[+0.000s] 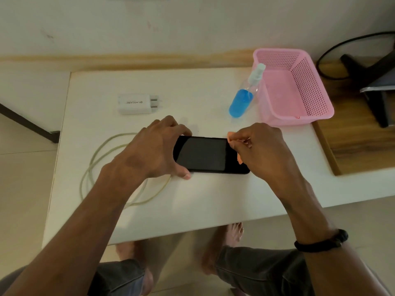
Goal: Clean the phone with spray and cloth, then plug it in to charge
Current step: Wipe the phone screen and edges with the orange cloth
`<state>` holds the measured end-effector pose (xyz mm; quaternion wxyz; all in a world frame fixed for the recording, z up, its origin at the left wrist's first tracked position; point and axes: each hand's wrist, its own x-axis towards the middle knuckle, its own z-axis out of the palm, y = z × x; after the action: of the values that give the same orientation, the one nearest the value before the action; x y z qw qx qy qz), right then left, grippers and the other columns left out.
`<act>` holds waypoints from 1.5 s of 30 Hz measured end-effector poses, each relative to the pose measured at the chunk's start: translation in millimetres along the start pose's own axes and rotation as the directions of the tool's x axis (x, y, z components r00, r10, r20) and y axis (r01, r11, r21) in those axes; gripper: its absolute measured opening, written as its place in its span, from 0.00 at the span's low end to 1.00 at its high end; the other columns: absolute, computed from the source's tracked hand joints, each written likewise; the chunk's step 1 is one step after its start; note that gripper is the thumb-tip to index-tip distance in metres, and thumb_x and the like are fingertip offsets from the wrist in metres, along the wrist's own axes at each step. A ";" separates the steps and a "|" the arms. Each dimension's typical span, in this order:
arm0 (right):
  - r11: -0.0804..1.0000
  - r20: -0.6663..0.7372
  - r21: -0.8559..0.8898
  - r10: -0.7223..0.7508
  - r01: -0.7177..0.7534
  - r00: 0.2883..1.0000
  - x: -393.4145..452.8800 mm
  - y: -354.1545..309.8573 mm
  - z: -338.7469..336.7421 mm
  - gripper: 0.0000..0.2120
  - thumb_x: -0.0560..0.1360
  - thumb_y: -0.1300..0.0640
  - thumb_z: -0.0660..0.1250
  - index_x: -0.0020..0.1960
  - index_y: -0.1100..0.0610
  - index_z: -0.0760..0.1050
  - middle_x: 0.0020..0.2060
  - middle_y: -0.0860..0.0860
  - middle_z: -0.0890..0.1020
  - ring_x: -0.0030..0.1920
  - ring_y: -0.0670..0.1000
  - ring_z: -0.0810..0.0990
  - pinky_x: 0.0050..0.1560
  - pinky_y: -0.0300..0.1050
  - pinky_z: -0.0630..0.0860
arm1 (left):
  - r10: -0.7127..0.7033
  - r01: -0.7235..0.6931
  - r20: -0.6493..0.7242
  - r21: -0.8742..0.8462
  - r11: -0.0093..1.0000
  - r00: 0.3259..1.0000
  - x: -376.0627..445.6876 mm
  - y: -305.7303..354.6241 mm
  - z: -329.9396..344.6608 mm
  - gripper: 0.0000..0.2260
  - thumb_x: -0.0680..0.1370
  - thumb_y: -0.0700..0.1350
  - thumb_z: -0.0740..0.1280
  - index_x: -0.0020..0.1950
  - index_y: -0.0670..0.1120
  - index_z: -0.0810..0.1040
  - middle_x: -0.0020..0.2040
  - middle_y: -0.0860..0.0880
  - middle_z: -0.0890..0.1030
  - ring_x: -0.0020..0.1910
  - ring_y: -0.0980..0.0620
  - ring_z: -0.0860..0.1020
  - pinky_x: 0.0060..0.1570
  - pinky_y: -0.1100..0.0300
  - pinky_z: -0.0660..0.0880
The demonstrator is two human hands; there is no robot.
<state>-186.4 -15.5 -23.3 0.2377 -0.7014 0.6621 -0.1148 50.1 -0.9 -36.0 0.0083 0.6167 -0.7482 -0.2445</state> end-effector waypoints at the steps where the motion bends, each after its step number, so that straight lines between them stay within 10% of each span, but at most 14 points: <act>1: 1.000 0.012 0.002 -0.012 0.012 1.000 0.4 -0.8 0.6 0.08 0.81 0.54 0.69 0.55 0.53 0.86 0.33 0.38 0.77 0.35 0.41 0.79 0.38 0.22 0.66 | 0.003 -0.003 -0.002 -0.004 1.000 1.000 -0.3 -0.5 -0.1 0.42 0.59 0.64 0.82 0.71 0.58 0.73 0.61 0.57 0.71 0.59 0.52 0.74 0.57 0.55 0.74; 10: 0.997 0.284 0.048 -0.069 0.057 0.956 -7.0 -5.9 -3.0 0.08 0.75 0.57 0.75 0.52 0.47 0.87 0.48 0.36 0.85 0.47 0.41 0.83 0.50 0.34 0.79 | -0.015 0.016 -0.013 0.045 0.999 1.000 -0.5 4.4 -4.6 0.39 0.60 0.63 0.82 0.68 0.59 0.75 0.60 0.57 0.72 0.57 0.52 0.75 0.46 0.57 0.66; 19: 0.999 0.407 0.034 -0.039 0.028 0.913 -8.6 15.1 -16.1 0.10 0.71 0.58 0.78 0.41 0.42 0.85 0.27 0.27 0.78 0.34 0.27 0.78 0.29 0.24 0.69 | -0.037 0.037 -0.002 0.078 0.996 0.999 2.5 11.5 -3.2 0.38 0.60 0.60 0.83 0.67 0.57 0.72 0.59 0.55 0.72 0.57 0.50 0.75 0.52 0.54 0.66; 23: 1.000 0.289 0.010 0.006 -0.009 0.957 -13.4 20.3 -17.1 0.06 0.73 0.61 0.76 0.44 0.50 0.88 0.25 0.33 0.80 0.29 0.33 0.79 0.24 0.24 0.66 | -0.047 0.047 0.022 0.022 0.999 0.999 2.5 13.1 -2.2 0.38 0.60 0.56 0.84 0.66 0.55 0.72 0.58 0.54 0.71 0.57 0.49 0.74 0.51 0.55 0.69; 33: 0.997 -0.018 0.004 0.080 -0.080 0.997 -4.2 5.3 -6.4 0.11 0.77 0.56 0.73 0.59 0.56 0.84 0.54 0.52 0.85 0.50 0.53 0.84 0.58 0.48 0.81 | -0.060 0.059 0.035 0.009 0.998 0.998 3.3 14.3 -1.4 0.39 0.61 0.54 0.85 0.66 0.54 0.71 0.58 0.52 0.70 0.57 0.48 0.73 0.51 0.52 0.73; 45: 0.993 0.042 -0.040 -0.105 0.107 0.994 -1.9 -17.3 14.4 0.11 0.78 0.47 0.72 0.53 0.52 0.87 0.44 0.50 0.86 0.42 0.49 0.83 0.48 0.44 0.81 | -0.086 0.085 0.046 0.034 0.996 0.995 3.5 16.7 -3.2 0.40 0.61 0.54 0.85 0.69 0.52 0.71 0.62 0.50 0.70 0.60 0.48 0.73 0.50 0.53 0.72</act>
<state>-164.6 -10.8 -27.0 0.2296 -0.7425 0.6214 -0.0993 34.9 -3.3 -27.9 -0.0295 0.6423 -0.7249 -0.2472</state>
